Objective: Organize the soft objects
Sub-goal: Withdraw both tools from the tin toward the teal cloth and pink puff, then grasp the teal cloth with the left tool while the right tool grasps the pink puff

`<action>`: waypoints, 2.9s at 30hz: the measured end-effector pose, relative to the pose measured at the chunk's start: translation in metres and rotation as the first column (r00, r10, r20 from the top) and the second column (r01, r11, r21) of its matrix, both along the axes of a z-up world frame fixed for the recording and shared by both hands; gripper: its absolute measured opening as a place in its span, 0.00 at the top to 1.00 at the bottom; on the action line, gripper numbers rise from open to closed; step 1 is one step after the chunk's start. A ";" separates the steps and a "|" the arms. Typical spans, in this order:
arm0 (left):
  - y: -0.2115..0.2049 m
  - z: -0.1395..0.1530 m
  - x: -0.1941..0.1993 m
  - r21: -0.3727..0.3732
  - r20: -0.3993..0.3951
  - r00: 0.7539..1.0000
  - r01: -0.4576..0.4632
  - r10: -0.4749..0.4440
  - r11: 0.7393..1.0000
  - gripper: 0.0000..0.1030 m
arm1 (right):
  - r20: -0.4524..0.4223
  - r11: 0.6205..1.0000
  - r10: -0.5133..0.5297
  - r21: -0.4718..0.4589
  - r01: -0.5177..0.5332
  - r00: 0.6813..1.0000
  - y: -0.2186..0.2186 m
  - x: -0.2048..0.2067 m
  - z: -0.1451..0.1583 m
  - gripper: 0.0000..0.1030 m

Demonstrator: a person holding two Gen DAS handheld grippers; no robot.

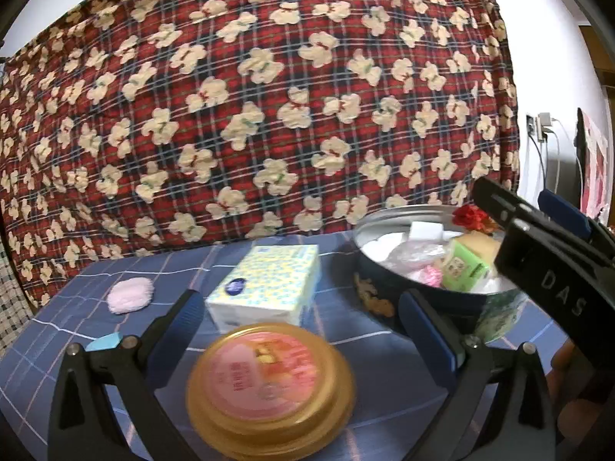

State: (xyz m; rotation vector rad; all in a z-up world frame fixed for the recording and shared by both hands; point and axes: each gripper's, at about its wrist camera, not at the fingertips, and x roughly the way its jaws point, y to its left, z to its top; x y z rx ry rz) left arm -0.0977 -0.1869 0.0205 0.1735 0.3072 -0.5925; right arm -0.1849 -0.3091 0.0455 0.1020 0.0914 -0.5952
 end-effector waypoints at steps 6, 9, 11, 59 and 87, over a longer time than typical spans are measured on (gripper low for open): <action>0.024 -0.001 0.015 -0.006 -0.011 0.999 -0.045 0.045 0.999 0.00 | -0.005 0.999 0.041 0.004 -0.041 0.999 0.020 0.017 -0.002 0.20; 0.036 -0.001 0.024 -0.006 -0.016 0.997 -0.069 0.069 0.998 0.00 | -0.011 0.998 0.060 0.013 -0.060 0.998 0.030 0.027 -0.003 0.20; 0.044 -0.002 0.031 -0.004 -0.019 0.996 -0.084 0.084 0.996 0.00 | -0.014 0.998 0.069 0.013 -0.069 0.998 0.037 0.034 -0.003 0.20; 0.163 -0.066 0.194 0.128 -0.539 0.803 -0.222 0.255 0.967 0.76 | -0.108 0.950 0.294 0.139 -0.279 0.950 0.131 0.124 -0.018 0.20; 0.254 -0.032 0.263 -0.098 -0.404 0.869 -0.350 0.284 0.932 0.81 | -0.332 0.871 0.462 0.345 -0.350 0.822 0.199 0.290 -0.050 0.20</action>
